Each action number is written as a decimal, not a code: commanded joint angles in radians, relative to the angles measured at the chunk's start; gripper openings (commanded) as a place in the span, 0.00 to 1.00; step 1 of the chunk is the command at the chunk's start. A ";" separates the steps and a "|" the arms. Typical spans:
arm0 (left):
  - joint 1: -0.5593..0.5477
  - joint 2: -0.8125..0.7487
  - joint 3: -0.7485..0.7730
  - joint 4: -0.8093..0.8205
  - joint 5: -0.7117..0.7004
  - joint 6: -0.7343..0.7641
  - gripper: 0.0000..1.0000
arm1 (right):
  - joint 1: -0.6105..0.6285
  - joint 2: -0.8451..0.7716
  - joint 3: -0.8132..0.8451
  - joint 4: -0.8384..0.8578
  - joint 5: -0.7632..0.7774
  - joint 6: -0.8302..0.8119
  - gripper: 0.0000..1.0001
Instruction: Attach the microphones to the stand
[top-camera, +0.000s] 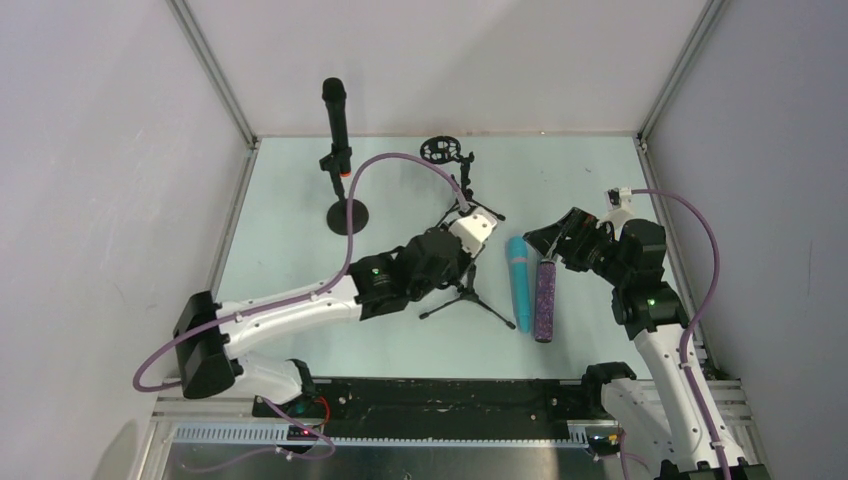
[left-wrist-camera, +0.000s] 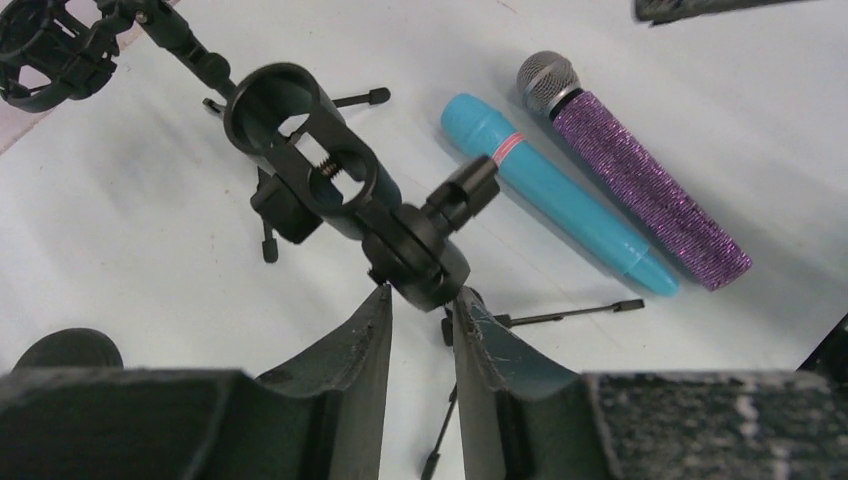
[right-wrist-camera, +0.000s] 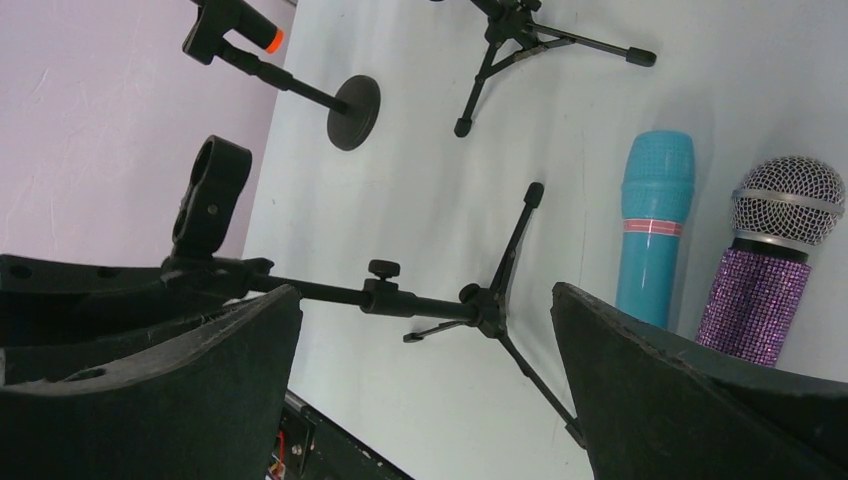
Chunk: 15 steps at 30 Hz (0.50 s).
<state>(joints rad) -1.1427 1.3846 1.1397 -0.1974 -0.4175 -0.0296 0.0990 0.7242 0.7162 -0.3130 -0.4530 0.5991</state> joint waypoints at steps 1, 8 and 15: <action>0.098 -0.101 -0.054 0.068 0.206 0.077 0.31 | -0.009 0.001 -0.003 0.022 -0.004 -0.002 0.99; 0.168 -0.212 -0.153 0.150 0.343 0.239 0.11 | -0.012 0.005 -0.003 0.023 -0.005 -0.004 1.00; 0.213 -0.265 -0.169 0.164 0.408 0.302 0.33 | -0.017 0.005 -0.003 0.017 -0.008 -0.005 0.99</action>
<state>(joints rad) -0.9543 1.1599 0.9703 -0.0868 -0.0784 0.2134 0.0891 0.7292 0.7162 -0.3138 -0.4534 0.5991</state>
